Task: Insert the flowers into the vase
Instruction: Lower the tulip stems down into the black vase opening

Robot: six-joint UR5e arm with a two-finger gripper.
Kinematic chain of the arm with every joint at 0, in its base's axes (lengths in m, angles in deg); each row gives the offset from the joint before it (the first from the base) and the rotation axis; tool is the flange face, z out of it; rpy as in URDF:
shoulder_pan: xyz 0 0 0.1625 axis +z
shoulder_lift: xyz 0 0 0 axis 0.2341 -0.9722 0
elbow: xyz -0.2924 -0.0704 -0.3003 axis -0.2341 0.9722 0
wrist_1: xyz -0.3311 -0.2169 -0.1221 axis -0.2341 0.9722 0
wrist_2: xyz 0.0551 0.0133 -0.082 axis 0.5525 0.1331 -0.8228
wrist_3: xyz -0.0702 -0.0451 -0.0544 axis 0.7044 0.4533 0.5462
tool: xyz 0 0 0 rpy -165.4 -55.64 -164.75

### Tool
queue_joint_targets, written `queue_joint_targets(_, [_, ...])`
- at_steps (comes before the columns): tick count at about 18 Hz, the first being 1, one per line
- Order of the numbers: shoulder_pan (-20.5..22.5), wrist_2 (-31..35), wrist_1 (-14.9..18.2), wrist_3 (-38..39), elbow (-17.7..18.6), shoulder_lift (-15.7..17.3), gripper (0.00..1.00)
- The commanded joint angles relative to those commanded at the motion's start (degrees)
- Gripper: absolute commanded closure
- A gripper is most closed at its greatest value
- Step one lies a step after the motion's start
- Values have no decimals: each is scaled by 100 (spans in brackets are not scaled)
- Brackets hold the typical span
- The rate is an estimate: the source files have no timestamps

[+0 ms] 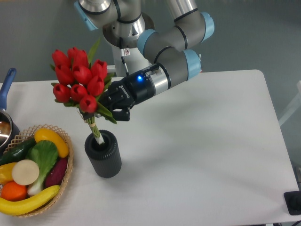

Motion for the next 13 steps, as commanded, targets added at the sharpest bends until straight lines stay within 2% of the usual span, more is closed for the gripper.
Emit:
queue_joint_targets(5, [0, 44, -9, -9, 26, -193, 86])
queue_joint_targets(9, [0, 158, -44, -18, 26, -536, 86])
queue_joint_targets(13, [9, 220, -44, -26, 88, -659, 85])
